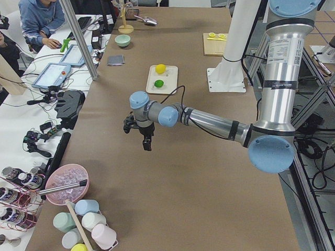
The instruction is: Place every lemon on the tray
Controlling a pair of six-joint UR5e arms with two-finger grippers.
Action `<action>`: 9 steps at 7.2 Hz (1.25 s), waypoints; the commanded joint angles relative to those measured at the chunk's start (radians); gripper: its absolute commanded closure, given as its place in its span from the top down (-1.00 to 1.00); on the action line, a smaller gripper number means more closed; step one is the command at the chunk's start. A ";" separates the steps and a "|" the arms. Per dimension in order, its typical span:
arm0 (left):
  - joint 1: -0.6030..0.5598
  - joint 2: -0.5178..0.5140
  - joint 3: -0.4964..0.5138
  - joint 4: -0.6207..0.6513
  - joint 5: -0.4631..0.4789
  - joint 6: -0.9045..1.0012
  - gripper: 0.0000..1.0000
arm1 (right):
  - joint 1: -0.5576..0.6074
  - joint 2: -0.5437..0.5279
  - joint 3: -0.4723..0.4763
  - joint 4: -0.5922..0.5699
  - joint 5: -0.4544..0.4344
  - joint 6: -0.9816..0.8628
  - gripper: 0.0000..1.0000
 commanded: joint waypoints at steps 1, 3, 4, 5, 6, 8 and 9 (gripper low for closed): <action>-0.127 0.125 0.006 -0.016 -0.081 0.142 0.96 | 0.000 0.004 0.009 0.000 0.003 0.000 1.00; -0.258 0.187 0.012 0.014 -0.081 0.271 0.96 | 0.000 -0.005 0.015 0.000 0.002 -0.002 1.00; -0.316 0.190 0.015 0.106 -0.078 0.363 0.96 | 0.000 -0.004 0.015 0.000 0.000 -0.002 1.00; -0.408 0.170 0.060 0.229 -0.080 0.473 0.96 | 0.000 -0.002 0.017 0.002 -0.001 -0.003 1.00; -0.476 0.159 0.120 0.250 -0.078 0.587 0.96 | 0.000 -0.004 0.024 0.008 -0.003 -0.003 1.00; -0.498 0.152 0.151 0.254 -0.066 0.589 0.96 | 0.000 -0.005 0.026 0.008 0.003 -0.002 1.00; -0.496 0.144 0.141 0.272 -0.013 0.550 0.96 | 0.000 -0.005 0.026 0.008 0.007 -0.002 1.00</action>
